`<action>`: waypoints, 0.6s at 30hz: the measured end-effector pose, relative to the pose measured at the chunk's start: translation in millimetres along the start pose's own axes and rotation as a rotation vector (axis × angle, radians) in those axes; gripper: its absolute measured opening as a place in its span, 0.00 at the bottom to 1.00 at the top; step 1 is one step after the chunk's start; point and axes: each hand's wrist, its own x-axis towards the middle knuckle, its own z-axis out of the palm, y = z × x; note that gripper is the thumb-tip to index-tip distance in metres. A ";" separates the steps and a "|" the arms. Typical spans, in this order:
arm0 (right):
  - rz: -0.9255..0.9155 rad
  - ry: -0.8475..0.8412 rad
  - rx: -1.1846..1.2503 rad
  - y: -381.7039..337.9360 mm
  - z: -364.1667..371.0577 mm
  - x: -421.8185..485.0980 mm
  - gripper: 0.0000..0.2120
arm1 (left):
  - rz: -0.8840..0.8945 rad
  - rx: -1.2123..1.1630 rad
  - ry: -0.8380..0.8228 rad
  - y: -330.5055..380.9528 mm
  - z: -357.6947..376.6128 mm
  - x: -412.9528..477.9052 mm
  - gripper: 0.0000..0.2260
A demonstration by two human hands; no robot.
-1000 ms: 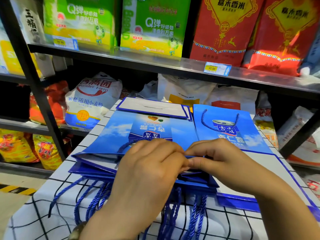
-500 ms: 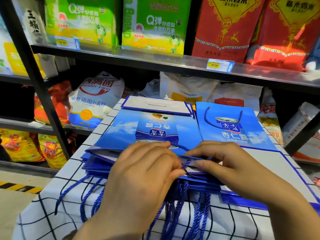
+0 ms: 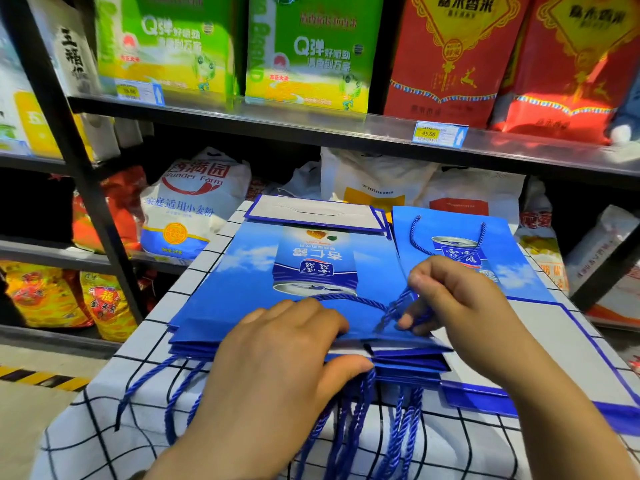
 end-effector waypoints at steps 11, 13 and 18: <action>-0.256 0.452 -0.076 9.2 3.5 -5.9 0.07 | 0.231 0.087 -0.158 -10.6 -13.0 22.5 0.18; -0.400 0.698 -0.021 4.8 3.2 -11.8 0.07 | 0.227 0.029 -0.114 -12.1 -15.8 27.8 0.18; -0.442 0.577 0.188 -9.6 32.7 -14.3 0.03 | 0.136 -0.049 0.189 -1.1 -26.8 42.6 0.15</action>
